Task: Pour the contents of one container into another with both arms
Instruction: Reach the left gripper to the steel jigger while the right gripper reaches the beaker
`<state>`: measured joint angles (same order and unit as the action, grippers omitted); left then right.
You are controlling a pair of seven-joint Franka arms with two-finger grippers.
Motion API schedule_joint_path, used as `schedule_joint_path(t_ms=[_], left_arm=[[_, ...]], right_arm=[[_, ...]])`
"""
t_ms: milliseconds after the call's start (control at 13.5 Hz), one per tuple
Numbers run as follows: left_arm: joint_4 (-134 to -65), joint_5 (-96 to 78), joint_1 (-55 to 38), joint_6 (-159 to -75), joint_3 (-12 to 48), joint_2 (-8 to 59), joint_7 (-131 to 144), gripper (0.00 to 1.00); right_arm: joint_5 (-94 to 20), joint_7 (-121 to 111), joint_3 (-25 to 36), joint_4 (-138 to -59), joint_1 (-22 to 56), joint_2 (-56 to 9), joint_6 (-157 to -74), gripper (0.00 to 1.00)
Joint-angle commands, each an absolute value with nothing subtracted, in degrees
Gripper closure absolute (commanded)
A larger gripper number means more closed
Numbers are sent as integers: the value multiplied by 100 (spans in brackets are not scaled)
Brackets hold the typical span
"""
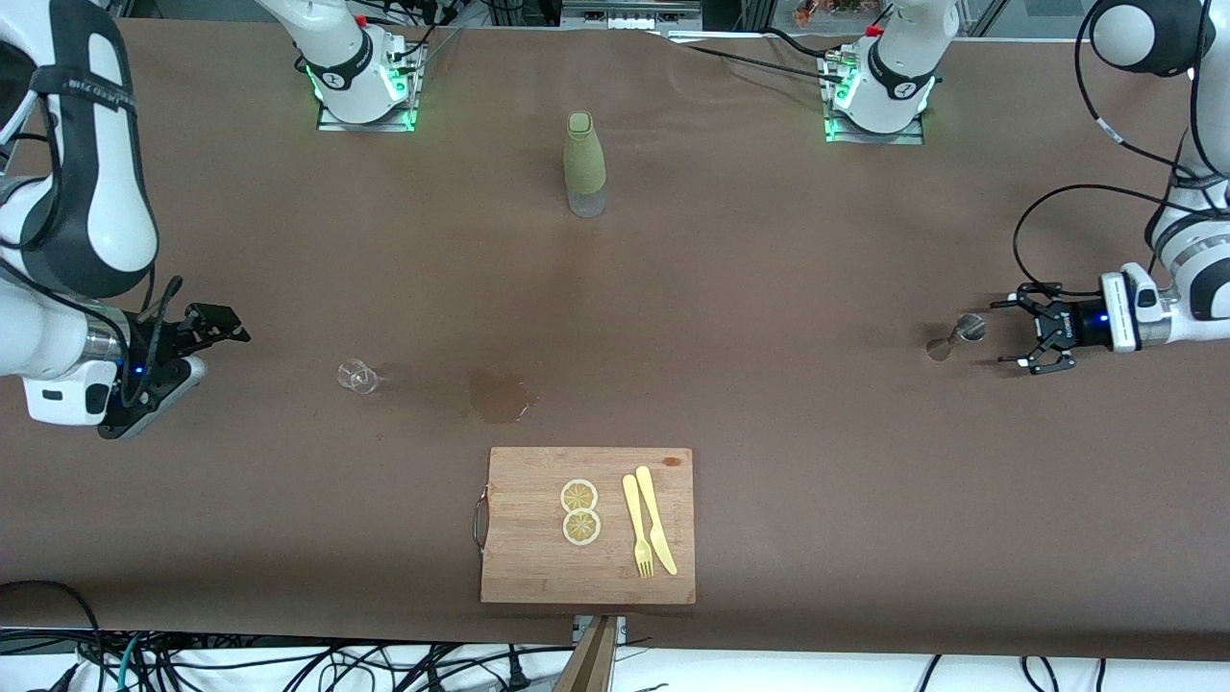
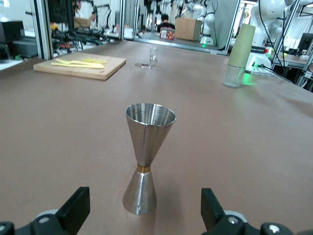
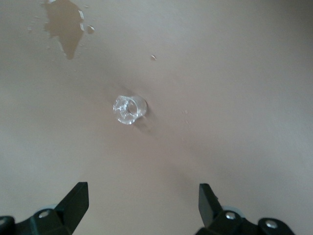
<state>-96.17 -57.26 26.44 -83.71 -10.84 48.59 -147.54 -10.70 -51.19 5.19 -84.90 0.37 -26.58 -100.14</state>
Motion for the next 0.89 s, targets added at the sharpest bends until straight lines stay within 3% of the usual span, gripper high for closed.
schedule_joint_path(t_ms=[0,446,520,668,817], left_arm=[[-9483,-6107,2409,-8191,-1186,5141,-15608,0],[-9483,-6425,2224,-8051,-1178,5344,-15864,1],[-9483,-6434,2224,-8042,-1178,5344,-15873,14],[-9483,-6434,2224,-8007,-1187,5344,-15890,32],[-9483,-6434,2224,-8007,-1186,5344,-16118,43]], right_arm=[[-1598,-6044,536,-8867,-70,-2654,-10379,0],[-2529,-7730,615,-9149,-97,-3014,-10783,0],[-2766,-8065,641,-9219,-123,-3084,-10793,0],[-3092,-8698,720,-9377,-132,-3190,-10819,0],[-3645,-9523,729,-9474,-246,-3365,-10846,0]])
